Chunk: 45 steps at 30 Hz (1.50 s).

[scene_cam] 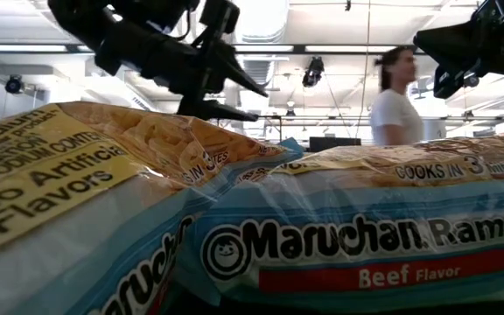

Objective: Sort Maruchan noodles
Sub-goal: Put the yellow noodle pack into the transparent bin

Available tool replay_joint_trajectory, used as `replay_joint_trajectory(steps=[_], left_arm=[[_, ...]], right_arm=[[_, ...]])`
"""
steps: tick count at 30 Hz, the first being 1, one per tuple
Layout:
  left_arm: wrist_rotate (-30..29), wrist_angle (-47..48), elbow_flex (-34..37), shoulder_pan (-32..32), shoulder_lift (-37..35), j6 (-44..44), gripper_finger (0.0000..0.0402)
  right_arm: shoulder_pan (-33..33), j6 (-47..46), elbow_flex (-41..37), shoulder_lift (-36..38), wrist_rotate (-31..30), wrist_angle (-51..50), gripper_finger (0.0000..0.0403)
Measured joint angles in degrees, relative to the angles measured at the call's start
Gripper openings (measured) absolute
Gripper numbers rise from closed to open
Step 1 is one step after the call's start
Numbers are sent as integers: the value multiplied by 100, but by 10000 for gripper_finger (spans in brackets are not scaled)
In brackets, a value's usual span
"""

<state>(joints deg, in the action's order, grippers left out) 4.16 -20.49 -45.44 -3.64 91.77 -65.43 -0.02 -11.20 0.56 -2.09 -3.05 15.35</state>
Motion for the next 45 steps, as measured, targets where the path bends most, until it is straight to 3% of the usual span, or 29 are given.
replay_joint_trajectory(steps=[6, 12, 16, 18, 20, 30, 37, 45], left_arm=[[-18, 380, -197, -33, 134, -27, 125], [-194, 500, 54, -30, -156, -170, 125], [-234, 744, 309, -36, -354, -315, 125], [-380, 740, 400, -61, -411, -375, 125], [-589, 710, 480, -73, -418, -425, 125], [-820, 671, 482, -129, -258, -324, 125], [-899, 443, 272, -334, 230, -413, 125], [-920, 150, 20, -350, 681, -391, 125]], right_arm=[[0, -2612, 2, 0, -319, 11, 22], [0, -3300, 2, 2, -502, 68, 22], [0, -3394, 2, 2, -1599, 162, 22], [-2, -3902, 0, 1, -2280, 161, 22], [-2, -4498, 0, -3, -2497, 166, 22], [-2, -4792, 0, -70, -2381, 333, 23], [0, -5290, 2, -235, -1663, 464, 50], [0, -5791, 4, -674, -2243, 473, 35]])
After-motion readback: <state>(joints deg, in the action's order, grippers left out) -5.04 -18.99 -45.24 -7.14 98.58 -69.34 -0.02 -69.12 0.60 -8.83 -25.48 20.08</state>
